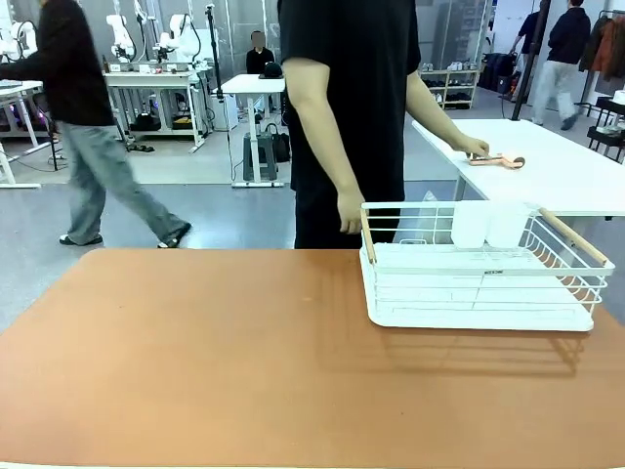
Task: Clean the table.
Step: Pick up the Lint Roller when the human hands it over.
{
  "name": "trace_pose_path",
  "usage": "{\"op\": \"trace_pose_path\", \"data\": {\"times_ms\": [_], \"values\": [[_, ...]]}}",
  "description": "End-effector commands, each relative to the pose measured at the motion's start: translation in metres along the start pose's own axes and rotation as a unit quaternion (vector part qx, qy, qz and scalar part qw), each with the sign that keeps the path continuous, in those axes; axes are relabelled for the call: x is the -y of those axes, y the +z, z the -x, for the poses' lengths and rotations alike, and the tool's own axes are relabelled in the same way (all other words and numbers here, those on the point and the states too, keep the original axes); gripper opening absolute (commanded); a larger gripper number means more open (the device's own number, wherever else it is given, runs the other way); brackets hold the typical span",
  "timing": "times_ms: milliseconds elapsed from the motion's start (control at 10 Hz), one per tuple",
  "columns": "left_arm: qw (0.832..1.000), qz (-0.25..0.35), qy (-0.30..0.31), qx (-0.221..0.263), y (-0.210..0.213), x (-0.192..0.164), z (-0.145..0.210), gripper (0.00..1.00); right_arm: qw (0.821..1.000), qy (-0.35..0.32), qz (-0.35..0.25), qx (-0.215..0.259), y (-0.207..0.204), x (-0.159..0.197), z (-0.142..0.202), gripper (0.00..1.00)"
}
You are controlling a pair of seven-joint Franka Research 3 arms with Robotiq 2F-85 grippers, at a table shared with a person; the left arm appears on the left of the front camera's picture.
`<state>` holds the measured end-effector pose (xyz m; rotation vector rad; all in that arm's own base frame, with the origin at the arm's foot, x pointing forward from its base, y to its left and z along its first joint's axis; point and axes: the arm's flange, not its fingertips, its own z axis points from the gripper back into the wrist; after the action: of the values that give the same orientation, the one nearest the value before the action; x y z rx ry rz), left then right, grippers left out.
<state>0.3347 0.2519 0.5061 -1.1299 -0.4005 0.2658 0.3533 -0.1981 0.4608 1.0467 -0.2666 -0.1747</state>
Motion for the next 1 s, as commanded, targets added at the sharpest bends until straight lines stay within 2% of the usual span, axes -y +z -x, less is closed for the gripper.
{"op": "trace_pose_path", "data": {"times_ms": [0,900], "values": [[1.0,0.01,-0.004,-0.001,0.0029,0.002,0.0035,1.0,1.0,0.002,-0.007,0.001,0.0002,-0.0046,0.0025,1.0],[1.0,0.01,-0.004,-0.001,0.0029,0.002,0.0035,1.0,1.0,0.002,-0.007,0.001,0.0002,-0.0046,0.0025,1.0]]}}
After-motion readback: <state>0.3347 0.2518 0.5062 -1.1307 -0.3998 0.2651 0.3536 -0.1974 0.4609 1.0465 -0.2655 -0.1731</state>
